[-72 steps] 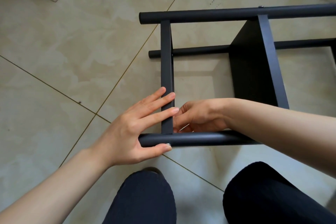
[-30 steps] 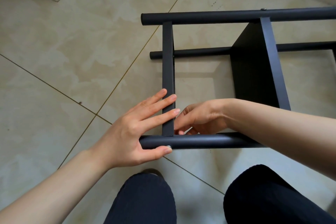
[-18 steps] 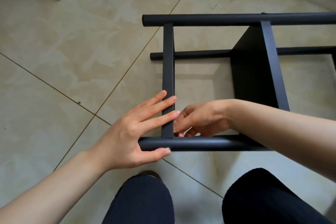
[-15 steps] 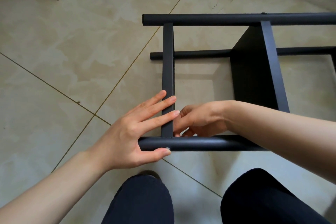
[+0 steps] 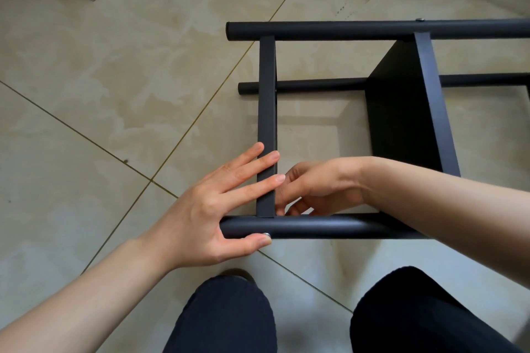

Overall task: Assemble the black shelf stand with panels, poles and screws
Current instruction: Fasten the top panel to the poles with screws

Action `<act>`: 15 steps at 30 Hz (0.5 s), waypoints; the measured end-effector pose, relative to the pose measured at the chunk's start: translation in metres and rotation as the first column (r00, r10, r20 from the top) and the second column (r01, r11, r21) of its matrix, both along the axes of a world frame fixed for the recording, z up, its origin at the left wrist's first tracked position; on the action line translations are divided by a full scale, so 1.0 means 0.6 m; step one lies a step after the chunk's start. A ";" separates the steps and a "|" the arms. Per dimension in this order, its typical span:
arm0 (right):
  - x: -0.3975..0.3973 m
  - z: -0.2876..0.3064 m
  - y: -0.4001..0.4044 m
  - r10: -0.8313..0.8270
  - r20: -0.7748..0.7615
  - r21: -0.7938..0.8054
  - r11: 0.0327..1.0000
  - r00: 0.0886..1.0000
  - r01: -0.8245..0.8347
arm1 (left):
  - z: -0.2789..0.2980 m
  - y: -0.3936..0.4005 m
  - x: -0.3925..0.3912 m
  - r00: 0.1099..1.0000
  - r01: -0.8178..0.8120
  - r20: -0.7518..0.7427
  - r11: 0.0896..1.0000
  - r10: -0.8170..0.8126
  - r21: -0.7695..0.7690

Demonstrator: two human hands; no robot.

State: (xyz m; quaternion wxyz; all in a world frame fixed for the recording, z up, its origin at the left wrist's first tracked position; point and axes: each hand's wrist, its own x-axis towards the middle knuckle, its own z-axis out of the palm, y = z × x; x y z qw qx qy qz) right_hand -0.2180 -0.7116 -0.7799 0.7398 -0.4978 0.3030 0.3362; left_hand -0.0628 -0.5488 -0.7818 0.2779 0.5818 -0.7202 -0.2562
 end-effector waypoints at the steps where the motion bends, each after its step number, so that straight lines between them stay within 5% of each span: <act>1: -0.002 0.002 -0.004 0.010 0.004 0.011 1.000 1.000 -0.010 | -0.001 0.000 0.000 1.000 0.001 0.000 1.000 -0.001 0.000; 15: -0.002 -0.005 -0.004 0.016 -0.013 0.037 0.999 1.000 -0.015 | -0.003 0.000 0.000 1.000 -0.001 -0.010 1.000 0.001 -0.007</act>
